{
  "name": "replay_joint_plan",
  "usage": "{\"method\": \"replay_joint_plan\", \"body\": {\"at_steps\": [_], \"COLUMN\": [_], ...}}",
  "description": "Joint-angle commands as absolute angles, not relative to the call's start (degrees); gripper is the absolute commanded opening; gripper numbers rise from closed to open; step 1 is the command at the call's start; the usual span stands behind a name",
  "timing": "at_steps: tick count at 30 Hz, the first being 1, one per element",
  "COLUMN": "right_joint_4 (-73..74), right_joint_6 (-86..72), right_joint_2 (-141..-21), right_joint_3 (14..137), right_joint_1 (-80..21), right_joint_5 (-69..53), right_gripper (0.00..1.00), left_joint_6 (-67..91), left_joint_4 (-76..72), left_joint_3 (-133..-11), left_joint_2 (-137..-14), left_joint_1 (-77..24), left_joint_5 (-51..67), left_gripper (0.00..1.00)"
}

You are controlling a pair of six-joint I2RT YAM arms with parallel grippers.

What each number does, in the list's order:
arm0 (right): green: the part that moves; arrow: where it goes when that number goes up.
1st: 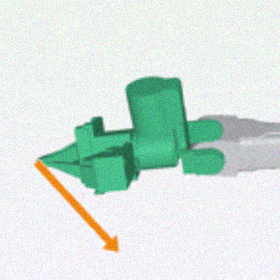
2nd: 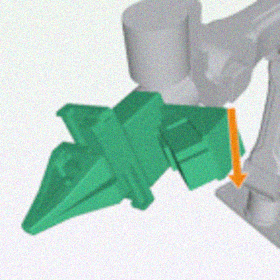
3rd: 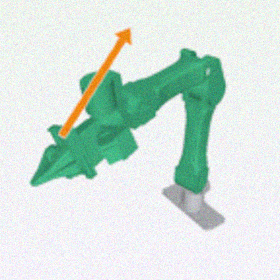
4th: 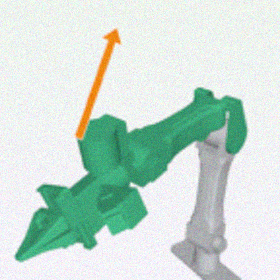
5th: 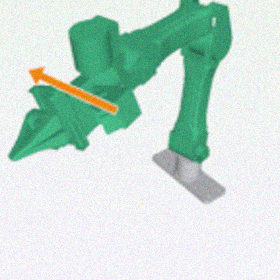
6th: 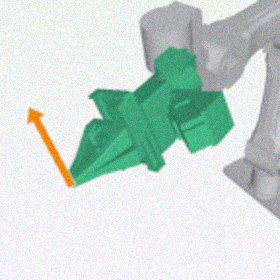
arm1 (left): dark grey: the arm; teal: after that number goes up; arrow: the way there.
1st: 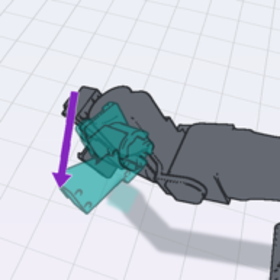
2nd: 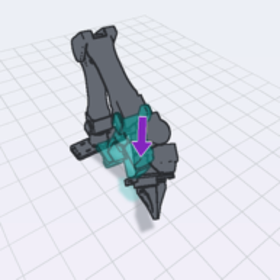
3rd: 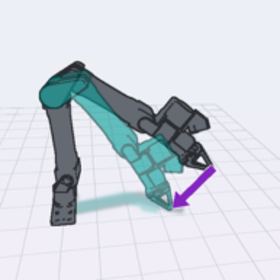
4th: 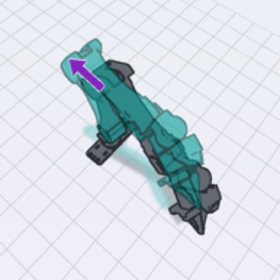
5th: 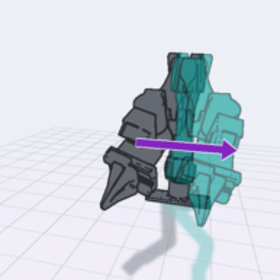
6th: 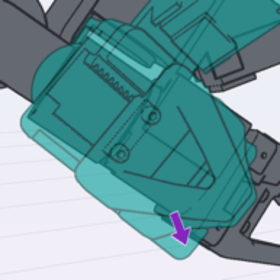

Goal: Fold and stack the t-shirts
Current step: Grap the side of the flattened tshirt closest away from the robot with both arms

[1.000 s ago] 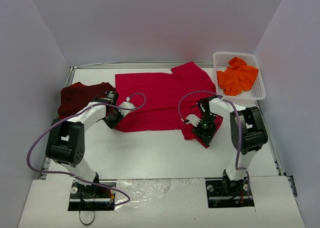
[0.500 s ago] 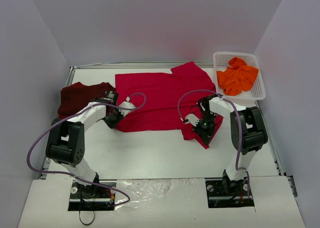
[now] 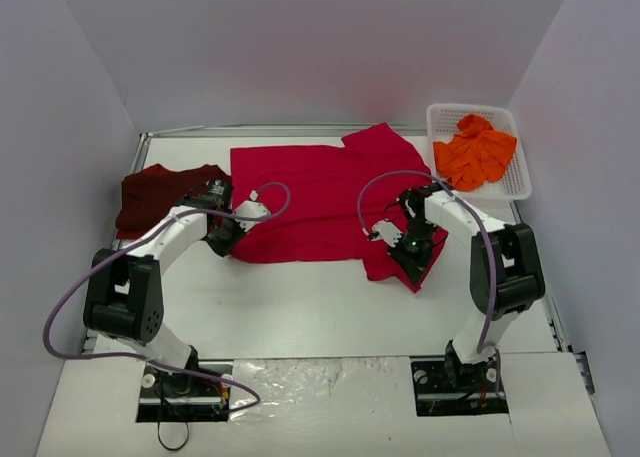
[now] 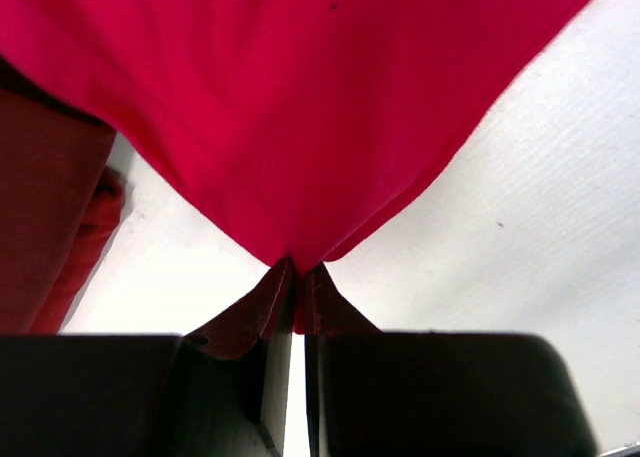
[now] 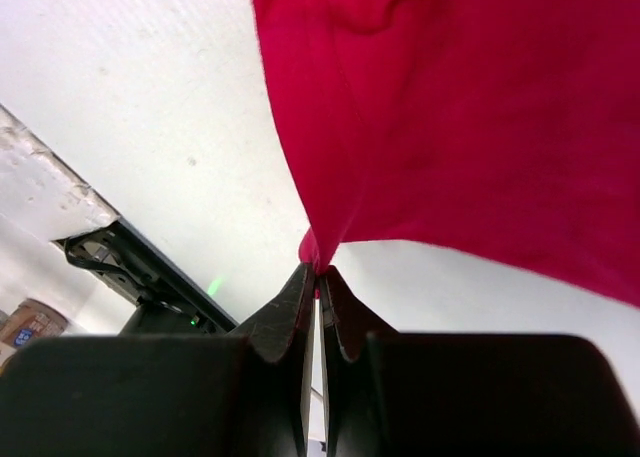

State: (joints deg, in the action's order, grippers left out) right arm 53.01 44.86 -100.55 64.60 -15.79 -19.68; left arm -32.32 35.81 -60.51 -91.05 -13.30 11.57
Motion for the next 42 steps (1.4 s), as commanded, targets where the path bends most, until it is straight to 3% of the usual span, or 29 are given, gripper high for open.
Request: {"method": "replay_joint_plan", "body": {"at_steps": [1,23,42], "right_joint_4": [61.52,67.85,66.71], "right_joint_6": [45.17,42.45,42.8], "right_joint_2": [-94.58,-79.54,-84.02], "right_joint_3": [67.32,65.65,75.04], "right_joint_1": [-15.73,-15.82,-15.21], "right_joint_5": [-19.6,-11.69,-10.11], "right_gripper": [0.0,0.0,0.0], "left_joint_6": [-32.08,-35.51,-35.51], "left_joint_4": [39.9,45.08,47.11], "left_joint_3": [-63.02,-57.83,-62.57], "left_joint_2": [-86.05,-80.95,-76.73], "left_joint_1": [-13.8,-13.8,-13.71], "left_joint_5": [12.92,13.62,14.15], "left_gripper": [0.02,0.02,0.02]}}
